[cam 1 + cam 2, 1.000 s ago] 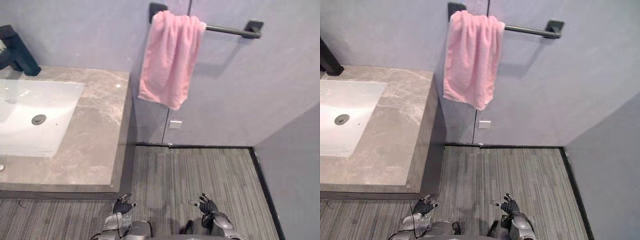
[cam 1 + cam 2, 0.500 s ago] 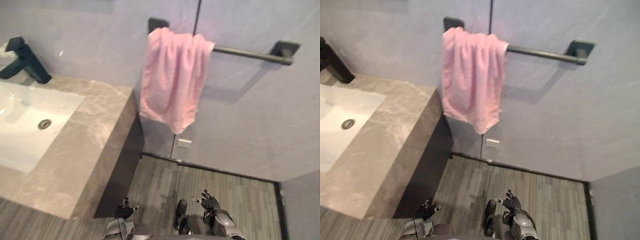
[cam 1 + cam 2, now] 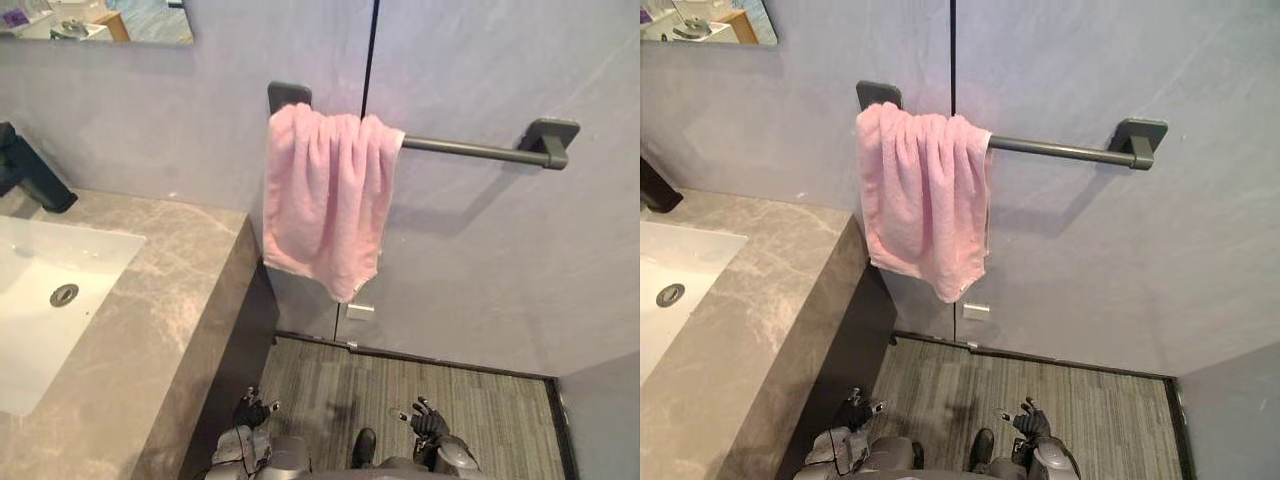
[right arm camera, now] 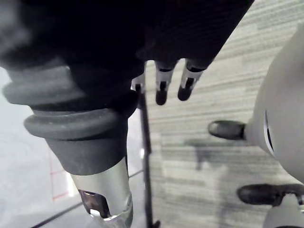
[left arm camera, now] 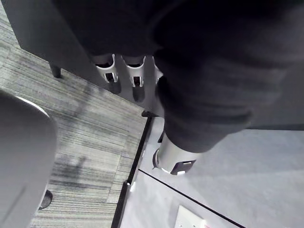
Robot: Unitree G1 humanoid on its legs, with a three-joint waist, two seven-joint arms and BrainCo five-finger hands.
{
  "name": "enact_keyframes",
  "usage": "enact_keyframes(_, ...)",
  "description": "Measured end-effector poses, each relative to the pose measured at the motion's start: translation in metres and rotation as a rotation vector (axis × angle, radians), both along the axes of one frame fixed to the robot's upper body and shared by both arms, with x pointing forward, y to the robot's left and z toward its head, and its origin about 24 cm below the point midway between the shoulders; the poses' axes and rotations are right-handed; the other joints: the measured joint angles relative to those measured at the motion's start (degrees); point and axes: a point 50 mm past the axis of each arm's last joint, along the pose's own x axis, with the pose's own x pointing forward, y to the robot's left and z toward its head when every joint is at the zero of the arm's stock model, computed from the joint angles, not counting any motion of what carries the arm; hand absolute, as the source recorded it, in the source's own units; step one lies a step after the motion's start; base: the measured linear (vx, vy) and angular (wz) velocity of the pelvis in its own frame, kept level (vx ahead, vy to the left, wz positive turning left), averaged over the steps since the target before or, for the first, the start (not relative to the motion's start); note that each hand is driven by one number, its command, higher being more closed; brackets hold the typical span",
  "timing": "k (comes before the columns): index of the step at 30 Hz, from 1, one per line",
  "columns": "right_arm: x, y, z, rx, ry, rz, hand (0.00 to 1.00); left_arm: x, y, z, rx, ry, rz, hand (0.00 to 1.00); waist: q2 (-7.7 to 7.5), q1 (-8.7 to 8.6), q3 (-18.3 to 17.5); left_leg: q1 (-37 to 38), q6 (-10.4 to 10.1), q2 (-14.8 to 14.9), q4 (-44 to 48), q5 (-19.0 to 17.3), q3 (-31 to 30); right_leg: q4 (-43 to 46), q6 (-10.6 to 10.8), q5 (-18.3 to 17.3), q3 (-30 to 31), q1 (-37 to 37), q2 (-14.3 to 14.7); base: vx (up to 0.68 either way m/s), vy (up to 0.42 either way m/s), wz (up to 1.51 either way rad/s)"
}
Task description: Organize washtable
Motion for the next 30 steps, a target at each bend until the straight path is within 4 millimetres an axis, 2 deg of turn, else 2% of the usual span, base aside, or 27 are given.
enact_keyframes(4,0.002,-0.001,0.001,-0.004,-0.005,0.002,0.00,0.004,0.000,0.002,0.014,-0.016,0.011,0.00,0.21,-0.65,-1.0,1.8,0.7,-1.2,-2.5,0.4,0.0,-0.4,0.6,-0.4,0.1,0.6,-0.8,0.10,0.125,0.02)
enact_keyframes(5,0.005,-0.001,0.002,-0.006,-0.016,0.005,0.00,0.012,-0.001,0.009,0.019,-0.065,0.013,0.00,0.11,-1.29,-1.1,1.9,1.0,-1.6,-3.2,0.6,-0.4,-0.4,0.7,-0.5,-0.1,0.5,-1.1,0.07,0.120,0.06)
enact_keyframes(6,0.006,-0.001,0.003,-0.010,-0.022,0.006,0.00,0.025,-0.003,0.020,0.023,-0.141,0.008,0.00,0.11,-1.23,-1.1,2.0,1.2,-1.8,-3.4,0.8,-0.6,-0.5,0.7,-0.5,-0.2,0.5,-1.3,0.04,0.086,0.08)
enact_keyframes(8,0.008,0.000,0.004,-0.012,-0.031,0.017,0.00,0.038,-0.003,0.036,0.023,-0.239,0.007,0.00,0.08,-1.25,-1.1,2.0,1.5,-2.0,-3.8,1.0,-0.9,-0.5,0.7,-0.5,-0.4,0.5,-1.4,0.02,0.059,0.08)
enact_keyframes(11,0.015,-0.001,0.009,-0.025,-0.073,0.048,0.00,0.063,-0.004,0.082,0.025,-0.491,0.012,0.00,0.21,-1.25,-1.3,1.8,2.1,-2.8,-5.3,1.7,-1.3,-0.5,0.8,-0.4,-0.5,0.2,-1.7,-0.02,0.058,0.05)
enact_keyframes(12,0.017,-0.001,0.011,-0.033,-0.086,0.059,0.00,0.067,-0.003,0.095,0.030,-0.559,0.009,0.00,0.28,-1.23,-1.7,1.8,2.4,-3.1,-6.2,2.1,-1.3,-0.5,0.9,-0.4,-0.5,-0.4,-2.2,-0.04,0.054,0.00)
enact_keyframes(16,0.017,-0.002,0.011,-0.043,-0.090,0.070,0.00,0.074,0.005,0.123,0.089,-0.685,-0.010,0.00,0.41,-1.18,-1.7,2.3,2.5,-3.6,-8.1,2.9,-1.6,-0.5,1.0,-0.3,-0.5,-0.5,-2.4,-0.02,0.042,0.02)
enact_keyframes(22,0.018,-0.001,0.012,-0.056,-0.092,0.101,0.00,0.082,0.004,0.154,0.159,-0.825,-0.031,0.00,-0.13,-1.26,-2.3,3.7,2.7,-3.8,-10.1,3.7,-1.6,-0.5,1.1,-0.2,-0.5,-0.6,-2.5,0.00,0.010,-0.01)
enact_keyframes(25,0.019,-0.002,0.012,-0.057,-0.096,0.102,0.00,0.084,0.004,0.162,0.197,-0.864,-0.035,0.00,-0.19,-1.42,-2.4,3.8,2.7,-3.8,-10.1,3.8,-1.6,-0.5,1.1,-0.2,-0.4,-0.6,-2.5,0.00,0.000,0.00)
enact_keyframes(30,0.020,-0.002,0.013,-0.051,-0.102,0.114,0.00,0.101,0.008,0.180,0.237,-0.936,-0.067,0.00,-0.40,-2.02,-2.5,3.8,2.7,-3.8,-10.0,3.8,-1.6,-0.7,1.2,-0.2,-0.4,-0.6,-2.5,0.00,0.000,0.00)
